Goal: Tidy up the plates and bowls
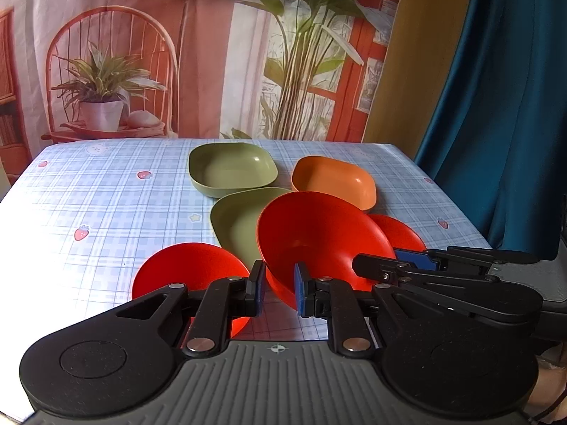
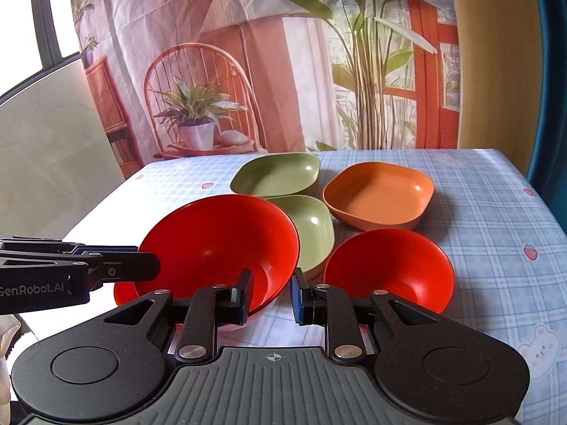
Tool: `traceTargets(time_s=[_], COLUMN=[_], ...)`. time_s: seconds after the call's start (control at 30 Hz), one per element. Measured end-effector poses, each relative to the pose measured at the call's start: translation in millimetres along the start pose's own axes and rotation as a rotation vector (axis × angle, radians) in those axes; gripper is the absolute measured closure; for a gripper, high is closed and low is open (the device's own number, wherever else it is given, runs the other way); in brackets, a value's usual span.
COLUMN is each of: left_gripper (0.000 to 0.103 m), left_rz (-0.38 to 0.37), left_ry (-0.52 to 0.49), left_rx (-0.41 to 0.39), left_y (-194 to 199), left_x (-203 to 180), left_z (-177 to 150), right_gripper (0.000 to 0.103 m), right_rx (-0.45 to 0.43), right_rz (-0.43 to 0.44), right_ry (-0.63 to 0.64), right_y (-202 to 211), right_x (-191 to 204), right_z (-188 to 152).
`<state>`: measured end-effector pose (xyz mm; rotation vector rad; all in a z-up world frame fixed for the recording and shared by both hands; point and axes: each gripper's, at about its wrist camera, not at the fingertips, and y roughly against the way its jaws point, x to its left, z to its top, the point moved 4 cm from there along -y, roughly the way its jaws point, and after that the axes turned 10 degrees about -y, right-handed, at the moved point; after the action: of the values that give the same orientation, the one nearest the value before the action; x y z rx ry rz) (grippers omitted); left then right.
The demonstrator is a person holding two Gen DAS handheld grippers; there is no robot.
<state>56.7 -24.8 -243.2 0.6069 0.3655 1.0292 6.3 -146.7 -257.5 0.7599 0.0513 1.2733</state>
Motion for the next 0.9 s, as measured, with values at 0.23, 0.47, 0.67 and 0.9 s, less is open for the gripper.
traceTargets(time_s=[0.23,0.47,0.67,0.9], left_gripper=[0.085,0.084,0.084,0.084], left_rz=[0.03,0.039,0.076,0.106], left_ry=[0.03,0.095,0.148,0.182], left_rx=[-0.021,-0.024,-0.008,0.029], left_y=[7,12,9,1], left_x=[13,41,66,84], left_z=[6,5,1,-11], right_gripper=[0.082,0.082,0.082,0.082], right_rx=[-0.008,0.021,0.038,0.094], right_rz=[0.019,0.052,0.082,0.098], right_ry=[0.045,0.071,0.129,0.152], right_y=[-2,-20,-44,-69], right_x=[19,41,67,80], right_z=[16,26,28,14])
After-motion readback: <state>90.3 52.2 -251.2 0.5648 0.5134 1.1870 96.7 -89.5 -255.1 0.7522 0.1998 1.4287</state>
